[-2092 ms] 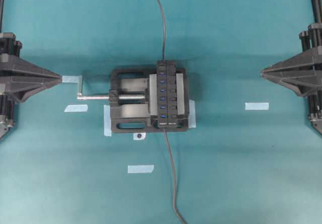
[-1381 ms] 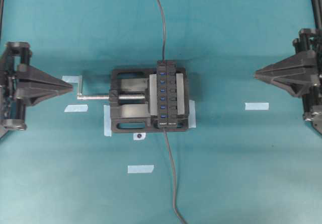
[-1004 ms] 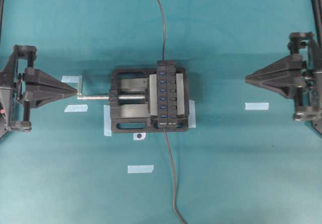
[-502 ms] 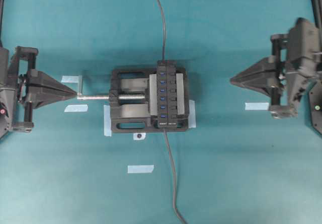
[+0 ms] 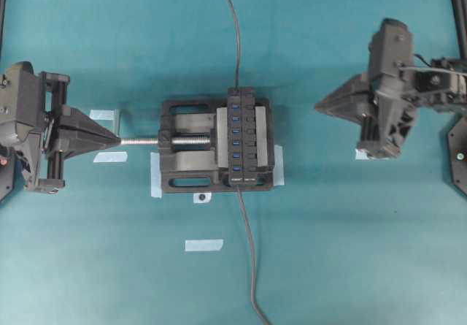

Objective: Insert the USB into the second port from the front of the fixed hub.
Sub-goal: 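Move the right gripper over the hub toward the plugged USB connector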

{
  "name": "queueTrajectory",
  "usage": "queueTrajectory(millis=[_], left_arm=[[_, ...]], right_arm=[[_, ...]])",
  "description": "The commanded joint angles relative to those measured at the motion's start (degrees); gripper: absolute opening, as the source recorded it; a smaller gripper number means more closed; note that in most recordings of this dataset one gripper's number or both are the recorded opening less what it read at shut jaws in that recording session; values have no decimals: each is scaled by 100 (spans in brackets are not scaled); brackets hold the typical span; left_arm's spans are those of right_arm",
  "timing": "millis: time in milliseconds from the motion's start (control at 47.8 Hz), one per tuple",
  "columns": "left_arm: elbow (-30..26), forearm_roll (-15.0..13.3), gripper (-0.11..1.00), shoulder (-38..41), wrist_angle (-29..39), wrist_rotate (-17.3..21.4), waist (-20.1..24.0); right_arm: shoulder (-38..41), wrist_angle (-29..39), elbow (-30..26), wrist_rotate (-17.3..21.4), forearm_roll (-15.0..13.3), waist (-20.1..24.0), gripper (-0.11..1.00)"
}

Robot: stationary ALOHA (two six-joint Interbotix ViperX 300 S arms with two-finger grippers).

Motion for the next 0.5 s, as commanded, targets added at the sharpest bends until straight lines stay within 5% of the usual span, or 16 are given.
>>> queueTrajectory(millis=[0, 481], left_arm=[[-185, 9, 0, 44, -26, 9, 0], [-334, 9, 0, 352, -26, 0, 0]], right_arm=[[105, 9, -246, -44, -62, -88, 1], [1151, 360, -984, -536, -281, -299, 1]])
